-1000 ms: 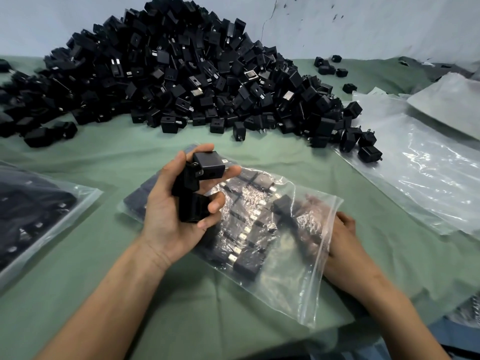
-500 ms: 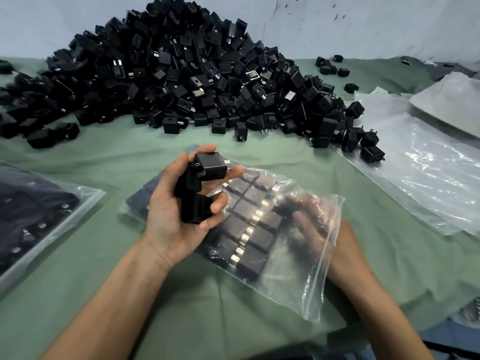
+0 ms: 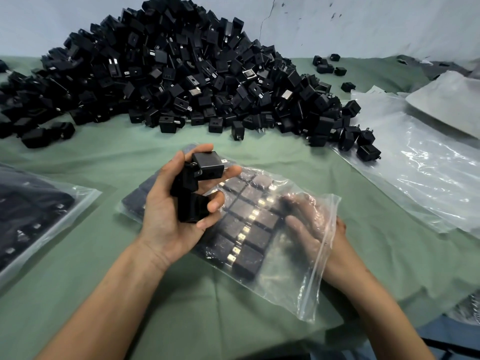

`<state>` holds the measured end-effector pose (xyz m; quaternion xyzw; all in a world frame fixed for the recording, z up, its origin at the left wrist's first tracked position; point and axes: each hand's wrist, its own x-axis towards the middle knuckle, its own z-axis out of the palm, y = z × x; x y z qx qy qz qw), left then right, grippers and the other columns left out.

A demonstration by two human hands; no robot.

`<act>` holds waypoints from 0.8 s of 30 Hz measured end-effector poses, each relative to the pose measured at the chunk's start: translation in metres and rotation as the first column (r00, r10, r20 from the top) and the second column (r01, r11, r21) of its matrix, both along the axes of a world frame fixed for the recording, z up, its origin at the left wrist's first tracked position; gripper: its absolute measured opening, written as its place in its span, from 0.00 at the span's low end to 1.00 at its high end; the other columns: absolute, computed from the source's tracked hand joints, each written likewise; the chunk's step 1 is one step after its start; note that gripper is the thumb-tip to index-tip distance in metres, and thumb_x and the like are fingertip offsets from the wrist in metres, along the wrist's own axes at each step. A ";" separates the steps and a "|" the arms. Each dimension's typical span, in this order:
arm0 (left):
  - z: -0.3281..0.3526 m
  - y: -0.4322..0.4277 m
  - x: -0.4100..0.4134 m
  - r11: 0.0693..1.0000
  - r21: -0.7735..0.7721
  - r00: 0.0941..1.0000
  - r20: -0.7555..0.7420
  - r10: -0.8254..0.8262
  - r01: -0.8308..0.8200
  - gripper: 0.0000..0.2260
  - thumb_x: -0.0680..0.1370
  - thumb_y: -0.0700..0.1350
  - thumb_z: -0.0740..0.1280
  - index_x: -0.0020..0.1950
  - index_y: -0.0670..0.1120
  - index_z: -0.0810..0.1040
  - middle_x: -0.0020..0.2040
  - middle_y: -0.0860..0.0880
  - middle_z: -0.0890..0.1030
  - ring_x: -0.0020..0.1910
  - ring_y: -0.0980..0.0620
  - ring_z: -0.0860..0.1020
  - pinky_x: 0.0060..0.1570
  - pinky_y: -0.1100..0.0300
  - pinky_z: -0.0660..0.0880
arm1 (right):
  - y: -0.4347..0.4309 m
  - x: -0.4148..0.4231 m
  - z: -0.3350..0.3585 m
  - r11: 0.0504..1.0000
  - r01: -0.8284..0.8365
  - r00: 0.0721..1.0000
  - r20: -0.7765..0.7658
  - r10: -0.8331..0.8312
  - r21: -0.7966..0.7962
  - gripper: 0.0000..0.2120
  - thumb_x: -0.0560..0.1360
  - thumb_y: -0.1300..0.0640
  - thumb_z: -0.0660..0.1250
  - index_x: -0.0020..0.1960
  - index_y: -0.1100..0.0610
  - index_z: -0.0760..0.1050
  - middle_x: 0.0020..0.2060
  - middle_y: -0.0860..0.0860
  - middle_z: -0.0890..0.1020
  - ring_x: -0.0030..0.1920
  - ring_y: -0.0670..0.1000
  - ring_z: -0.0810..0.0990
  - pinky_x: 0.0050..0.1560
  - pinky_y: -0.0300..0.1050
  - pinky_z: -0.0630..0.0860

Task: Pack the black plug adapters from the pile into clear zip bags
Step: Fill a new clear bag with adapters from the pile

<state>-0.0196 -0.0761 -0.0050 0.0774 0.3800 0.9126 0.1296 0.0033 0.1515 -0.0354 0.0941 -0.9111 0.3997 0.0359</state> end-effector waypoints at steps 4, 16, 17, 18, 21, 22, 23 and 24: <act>0.000 0.000 0.000 1.000 -0.003 1.000 0.001 0.006 -0.006 0.20 0.68 0.59 0.69 0.57 0.52 0.78 0.56 0.39 0.81 0.26 0.53 0.71 0.19 0.68 0.65 | 0.010 0.012 0.002 0.998 0.007 0.998 0.066 -0.003 -0.057 0.21 0.75 0.41 0.55 0.68 0.38 0.66 0.68 0.43 0.71 0.71 0.47 0.65 0.72 0.59 0.58; -0.001 0.000 -0.001 1.000 -0.010 1.000 0.003 0.012 -0.012 0.20 0.68 0.59 0.67 0.58 0.52 0.77 0.55 0.39 0.81 0.26 0.53 0.71 0.19 0.68 0.65 | -0.005 0.019 0.016 0.999 0.006 0.996 0.092 -0.010 0.045 0.20 0.74 0.40 0.56 0.66 0.32 0.62 0.60 0.29 0.62 0.71 0.39 0.54 0.75 0.59 0.49; -0.001 0.000 -0.001 1.000 -0.010 1.000 0.004 0.013 -0.013 0.20 0.68 0.59 0.67 0.58 0.52 0.77 0.55 0.39 0.81 0.26 0.53 0.71 0.18 0.68 0.65 | -0.004 0.019 0.016 0.999 0.008 0.996 0.090 -0.012 0.050 0.20 0.74 0.40 0.56 0.67 0.33 0.64 0.63 0.32 0.66 0.73 0.43 0.56 0.74 0.59 0.51; -0.001 0.000 -0.001 1.000 -0.010 1.000 0.003 0.011 -0.011 0.20 0.68 0.59 0.67 0.57 0.52 0.78 0.55 0.39 0.81 0.26 0.53 0.71 0.18 0.68 0.65 | -0.003 0.020 0.016 0.998 0.009 0.995 0.096 -0.014 0.056 0.20 0.74 0.40 0.56 0.67 0.34 0.65 0.66 0.37 0.69 0.74 0.46 0.58 0.74 0.60 0.52; -0.001 0.000 -0.001 1.000 -0.014 1.000 -0.007 0.007 -0.007 0.20 0.68 0.59 0.68 0.57 0.52 0.78 0.55 0.39 0.81 0.26 0.53 0.71 0.19 0.68 0.65 | 0.003 0.023 0.013 1.000 0.018 0.997 0.081 -0.016 -0.018 0.18 0.75 0.43 0.59 0.64 0.38 0.72 0.64 0.40 0.75 0.69 0.46 0.68 0.71 0.55 0.61; -0.001 0.000 -0.001 1.000 -0.018 1.000 -0.014 0.003 -0.003 0.21 0.68 0.59 0.68 0.58 0.52 0.77 0.55 0.38 0.81 0.26 0.53 0.71 0.19 0.68 0.65 | 0.006 0.025 0.012 0.995 0.060 0.997 0.045 -0.056 -0.078 0.14 0.76 0.48 0.62 0.61 0.39 0.75 0.61 0.38 0.76 0.65 0.43 0.72 0.68 0.48 0.66; -0.002 0.000 -0.001 1.000 -0.024 1.000 -0.025 -0.004 0.003 0.21 0.68 0.59 0.69 0.58 0.52 0.77 0.55 0.38 0.81 0.26 0.53 0.71 0.19 0.68 0.66 | 0.010 0.027 0.011 0.982 0.130 0.991 -0.003 -0.132 -0.134 0.12 0.77 0.54 0.65 0.56 0.39 0.77 0.57 0.37 0.78 0.60 0.39 0.75 0.64 0.39 0.69; -0.002 0.000 -0.001 0.999 -0.036 0.999 -0.040 -0.013 0.012 0.21 0.68 0.59 0.70 0.58 0.52 0.77 0.55 0.38 0.81 0.26 0.53 0.71 0.20 0.68 0.66 | 0.015 0.028 0.010 0.957 0.227 0.970 -0.050 -0.240 -0.180 0.13 0.76 0.59 0.67 0.50 0.40 0.79 0.54 0.38 0.80 0.55 0.35 0.77 0.58 0.30 0.70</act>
